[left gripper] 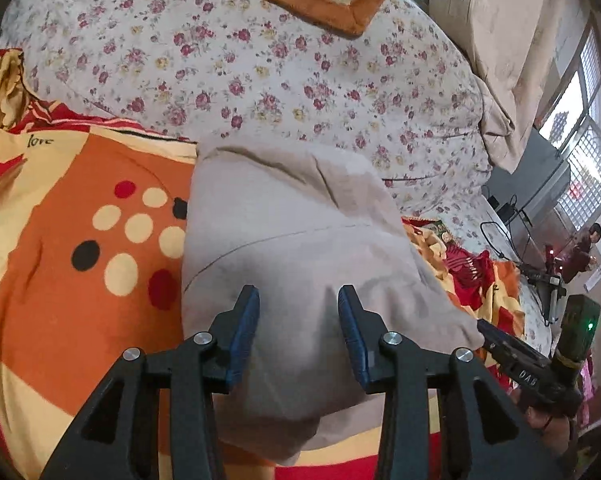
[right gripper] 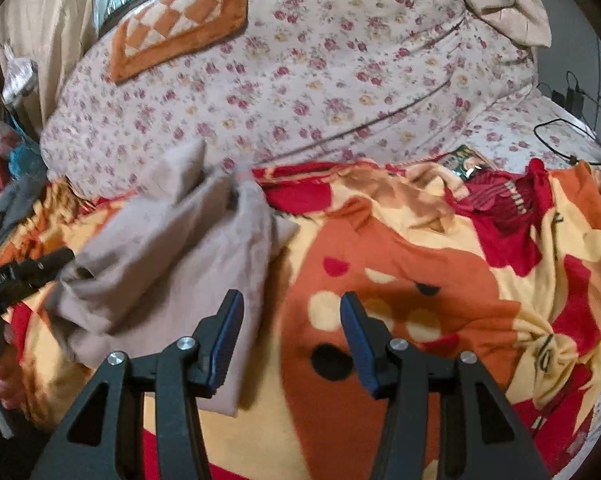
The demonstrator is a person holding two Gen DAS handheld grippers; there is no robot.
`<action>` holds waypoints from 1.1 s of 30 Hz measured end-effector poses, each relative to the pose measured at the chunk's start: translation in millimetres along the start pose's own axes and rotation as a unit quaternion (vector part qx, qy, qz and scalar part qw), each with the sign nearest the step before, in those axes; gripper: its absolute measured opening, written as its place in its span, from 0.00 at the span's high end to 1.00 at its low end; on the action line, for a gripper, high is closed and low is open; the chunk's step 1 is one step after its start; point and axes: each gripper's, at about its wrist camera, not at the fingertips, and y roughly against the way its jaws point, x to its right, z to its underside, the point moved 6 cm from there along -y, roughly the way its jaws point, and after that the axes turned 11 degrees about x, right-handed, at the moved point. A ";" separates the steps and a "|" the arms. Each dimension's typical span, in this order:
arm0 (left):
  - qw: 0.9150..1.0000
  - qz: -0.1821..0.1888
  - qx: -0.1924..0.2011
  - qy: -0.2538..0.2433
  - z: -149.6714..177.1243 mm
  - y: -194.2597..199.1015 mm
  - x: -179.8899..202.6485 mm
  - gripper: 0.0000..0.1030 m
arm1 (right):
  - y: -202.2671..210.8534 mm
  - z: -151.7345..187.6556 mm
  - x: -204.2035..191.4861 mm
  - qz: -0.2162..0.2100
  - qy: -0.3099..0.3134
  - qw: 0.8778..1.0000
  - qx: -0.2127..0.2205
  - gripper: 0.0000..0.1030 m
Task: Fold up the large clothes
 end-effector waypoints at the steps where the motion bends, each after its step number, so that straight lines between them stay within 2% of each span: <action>1: 1.000 0.001 0.001 0.000 0.8 0.7 -0.5 0.66 | -0.4 3.5 0.7 0.002 0.002 1.000 -0.005 0.49; 7: 1.000 0.007 0.002 0.001 5.2 12.4 -1.4 0.66 | 13.2 5.9 -3.5 -0.013 0.015 1.000 0.012 0.49; 9: 1.000 0.004 -0.001 -0.003 6.6 15.6 -2.6 0.66 | 22.0 -0.2 -9.3 -0.047 0.010 0.998 0.028 0.49; 11: 1.000 0.000 0.005 -0.002 6.1 22.8 -6.3 0.66 | 36.4 -9.5 -18.8 -0.099 0.001 0.993 0.057 0.49; 12: 1.000 0.000 0.007 0.001 6.2 26.9 -9.1 0.66 | 45.9 -15.4 -26.7 -0.132 0.006 0.988 0.077 0.43; 14: 1.000 -0.005 0.008 0.005 8.1 29.9 -14.8 0.66 | 55.9 -21.9 -39.4 -0.156 0.029 0.982 0.100 0.35; 15: 1.000 -0.007 0.007 0.008 9.0 29.8 -18.3 0.66 | 57.7 -23.6 -49.4 -0.170 0.048 0.979 0.106 0.35; 19: 1.000 -0.010 -0.001 0.019 16.8 27.6 -29.5 0.66 | 46.4 -22.8 -84.9 -0.201 0.111 0.969 0.089 0.35; 23: 1.000 -0.006 -0.004 0.019 21.0 25.9 -31.6 0.66 | 29.7 -23.5 -118.3 -0.230 0.146 0.959 0.072 0.35; 25: 1.000 -0.006 -0.006 0.022 21.6 25.7 -31.6 0.66 | 13.2 -23.4 -132.4 -0.227 0.156 0.960 0.056 0.36; 26: 1.000 -0.006 -0.006 0.022 21.8 25.7 -31.9 0.65 | 6.2 -20.5 -134.5 -0.220 0.161 0.961 0.044 0.42; 27: 1.000 -0.006 -0.006 0.021 22.1 25.5 -32.1 0.65 | -9.8 -12.6 -136.4 -0.197 0.171 0.965 0.012 0.55; 28: 1.000 -0.008 -0.007 0.020 22.9 25.1 -32.0 0.65 | -20.6 -7.1 -134.1 -0.179 0.173 0.969 -0.010 0.64; 29: 1.000 -0.009 -0.009 0.016 23.6 24.2 -31.6 0.65 | -33.8 0.9 -129.2 -0.164 0.162 0.972 -0.041 0.83; 30: 1.000 -0.009 -0.012 0.013 24.9 23.6 -30.5 0.65 | -39.4 4.3 -123.3 -0.169 0.133 0.975 -0.059 0.91; 33: 1.000 -0.009 -0.005 0.006 21.5 28.1 -24.7 0.65 | -21.0 -7.7 -108.7 -0.179 0.080 0.980 -0.036 0.95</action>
